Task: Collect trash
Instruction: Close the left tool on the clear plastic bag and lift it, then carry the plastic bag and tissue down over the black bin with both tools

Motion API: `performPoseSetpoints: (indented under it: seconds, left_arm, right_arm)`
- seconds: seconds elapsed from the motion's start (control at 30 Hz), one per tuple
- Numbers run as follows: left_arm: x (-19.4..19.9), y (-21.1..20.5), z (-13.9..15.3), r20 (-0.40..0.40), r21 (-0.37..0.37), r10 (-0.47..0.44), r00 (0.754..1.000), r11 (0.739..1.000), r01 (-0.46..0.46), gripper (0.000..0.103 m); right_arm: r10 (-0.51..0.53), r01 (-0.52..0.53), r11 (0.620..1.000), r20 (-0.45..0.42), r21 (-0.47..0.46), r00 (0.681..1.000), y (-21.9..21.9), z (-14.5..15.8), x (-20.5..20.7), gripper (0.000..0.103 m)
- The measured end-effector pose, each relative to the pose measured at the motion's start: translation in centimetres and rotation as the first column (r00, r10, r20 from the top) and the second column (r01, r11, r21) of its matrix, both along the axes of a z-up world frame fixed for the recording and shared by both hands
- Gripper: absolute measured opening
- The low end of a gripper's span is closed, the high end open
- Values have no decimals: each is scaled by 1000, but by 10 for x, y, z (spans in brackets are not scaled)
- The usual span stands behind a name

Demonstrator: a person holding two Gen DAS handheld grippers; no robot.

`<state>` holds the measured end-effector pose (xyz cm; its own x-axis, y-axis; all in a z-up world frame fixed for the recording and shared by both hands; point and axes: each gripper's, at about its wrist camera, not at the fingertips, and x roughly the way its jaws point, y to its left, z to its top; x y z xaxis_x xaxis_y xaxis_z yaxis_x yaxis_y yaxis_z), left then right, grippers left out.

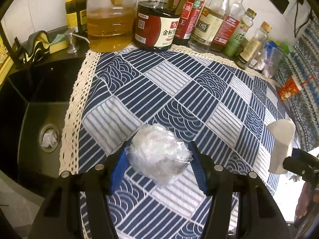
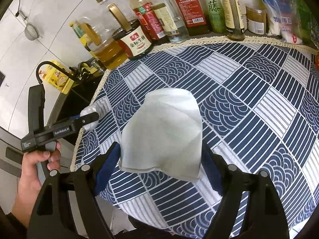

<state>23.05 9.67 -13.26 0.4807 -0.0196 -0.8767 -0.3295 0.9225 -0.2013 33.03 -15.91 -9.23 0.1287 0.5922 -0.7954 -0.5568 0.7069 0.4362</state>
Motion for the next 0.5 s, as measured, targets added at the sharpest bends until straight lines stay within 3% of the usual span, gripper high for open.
performPoseSetpoints:
  seconds: [0.5]
  left_arm:
    - [-76, -14, 11, 25, -13, -31, 999, 999, 31, 57]
  right_arm:
    - [16, -16, 1000, 20, -3, 1000, 9, 6, -75, 79]
